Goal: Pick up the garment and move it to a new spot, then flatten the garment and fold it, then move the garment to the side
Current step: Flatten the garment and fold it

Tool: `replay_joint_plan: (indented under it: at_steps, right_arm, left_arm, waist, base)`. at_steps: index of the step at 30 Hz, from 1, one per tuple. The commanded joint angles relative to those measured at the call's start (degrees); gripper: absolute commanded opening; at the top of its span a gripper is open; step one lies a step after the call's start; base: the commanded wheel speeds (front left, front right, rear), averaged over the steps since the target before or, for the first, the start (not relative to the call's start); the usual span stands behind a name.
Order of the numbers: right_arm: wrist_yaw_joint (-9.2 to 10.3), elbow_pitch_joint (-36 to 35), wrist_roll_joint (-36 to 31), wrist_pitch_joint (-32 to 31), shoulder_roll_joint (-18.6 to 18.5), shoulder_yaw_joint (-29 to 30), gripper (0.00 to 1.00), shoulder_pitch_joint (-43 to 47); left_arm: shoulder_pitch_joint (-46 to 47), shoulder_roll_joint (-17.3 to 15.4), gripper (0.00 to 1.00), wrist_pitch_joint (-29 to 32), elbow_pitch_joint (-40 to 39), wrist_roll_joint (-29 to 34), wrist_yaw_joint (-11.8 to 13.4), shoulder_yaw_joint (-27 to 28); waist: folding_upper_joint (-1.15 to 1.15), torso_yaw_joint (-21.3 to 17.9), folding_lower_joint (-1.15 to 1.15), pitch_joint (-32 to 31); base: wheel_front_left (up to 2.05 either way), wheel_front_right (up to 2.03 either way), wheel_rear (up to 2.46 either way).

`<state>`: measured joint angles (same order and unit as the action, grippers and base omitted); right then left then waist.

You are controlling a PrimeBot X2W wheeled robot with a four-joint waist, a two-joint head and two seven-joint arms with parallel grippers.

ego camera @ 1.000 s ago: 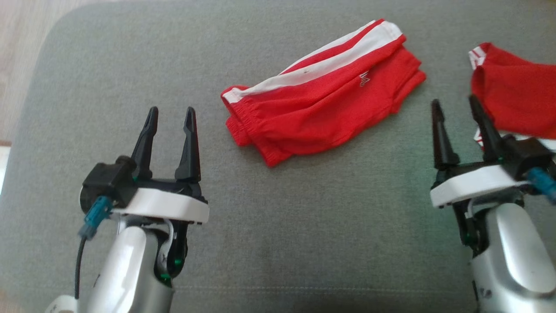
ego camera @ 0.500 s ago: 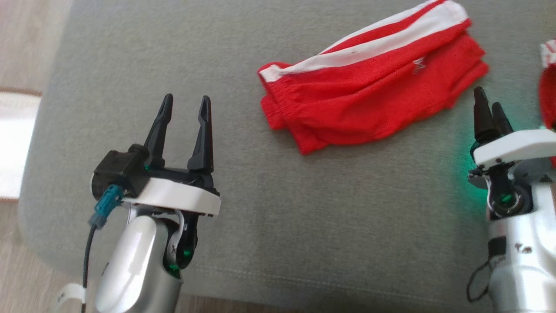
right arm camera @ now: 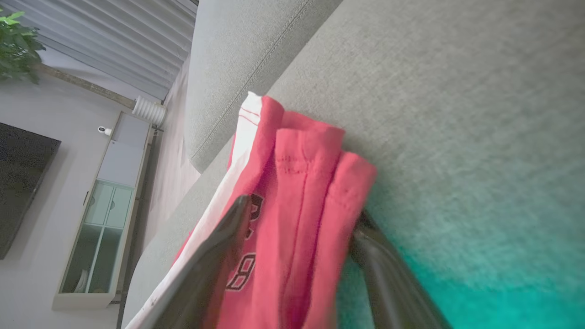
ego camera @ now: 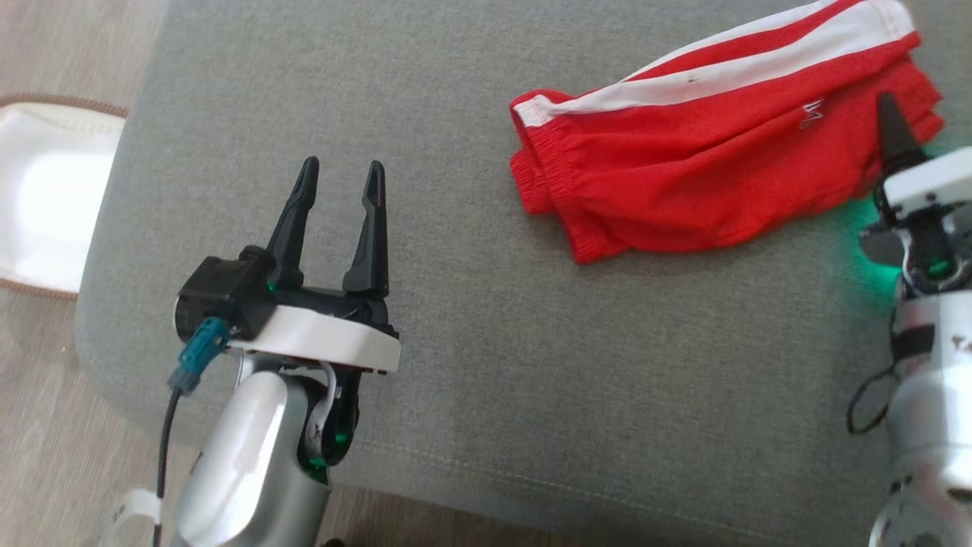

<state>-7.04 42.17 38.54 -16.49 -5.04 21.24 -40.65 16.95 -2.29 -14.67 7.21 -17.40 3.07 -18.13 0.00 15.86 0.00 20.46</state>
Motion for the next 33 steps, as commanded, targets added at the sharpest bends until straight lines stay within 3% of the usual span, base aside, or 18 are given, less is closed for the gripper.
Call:
replay_joint_plan:
  at_steps: [1,9,10,11,16,26,33]
  right_arm:
    - [-0.45,2.2,-0.7,-1.4,2.2,-0.9,1.00,-1.6]
    - [-0.45,8.8,-7.2,-2.3,2.2,1.4,1.00,-7.9]
    - [-0.45,9.5,-8.3,-1.9,2.1,1.6,0.66,-8.5]
    - [-0.45,10.2,-9.1,-1.3,2.1,1.8,0.00,-9.0]
    - [-0.45,11.9,-8.5,2.6,2.2,1.3,0.00,-10.0]
    - [-0.45,9.3,6.7,13.1,2.2,-9.4,0.00,0.0]
    - [-0.45,5.3,13.8,20.0,2.2,-13.9,0.00,9.0]
  left_arm:
    - [2.3,-0.6,1.00,-0.3,-2.3,-0.4,0.4,1.3]
    - [2.9,-0.6,1.00,-0.3,-2.6,-0.9,0.9,0.7]
    - [3.0,-0.6,1.00,-0.3,-2.6,-0.9,0.9,0.7]
    - [3.0,-0.6,1.00,-0.3,-2.6,-0.9,1.0,0.6]
    - [2.9,-0.6,1.00,-0.3,-2.1,-0.8,1.1,1.2]
    - [1.3,-0.6,1.00,-0.3,-0.5,0.7,-0.3,2.7]
    - [-0.5,-0.6,1.00,-0.3,0.2,1.1,-0.5,2.9]
  waist:
    - [0.00,0.6,0.00,0.6]
    - [0.00,1.2,0.00,2.0]
    - [0.00,1.2,0.00,2.0]
    - [0.00,1.1,0.00,2.0]
    - [0.00,-0.8,0.00,1.0]
    - [0.00,-9.6,0.00,-4.4]
    - [0.00,-12.3,0.00,-7.6]
  base:
    - [0.00,0.00,0.00]
    - [0.00,0.00,0.00]
    - [0.00,0.00,0.00]
    - [0.00,0.00,0.00]
    - [0.00,0.00,0.00]
    - [0.00,0.00,0.00]
    - [0.00,0.00,0.00]
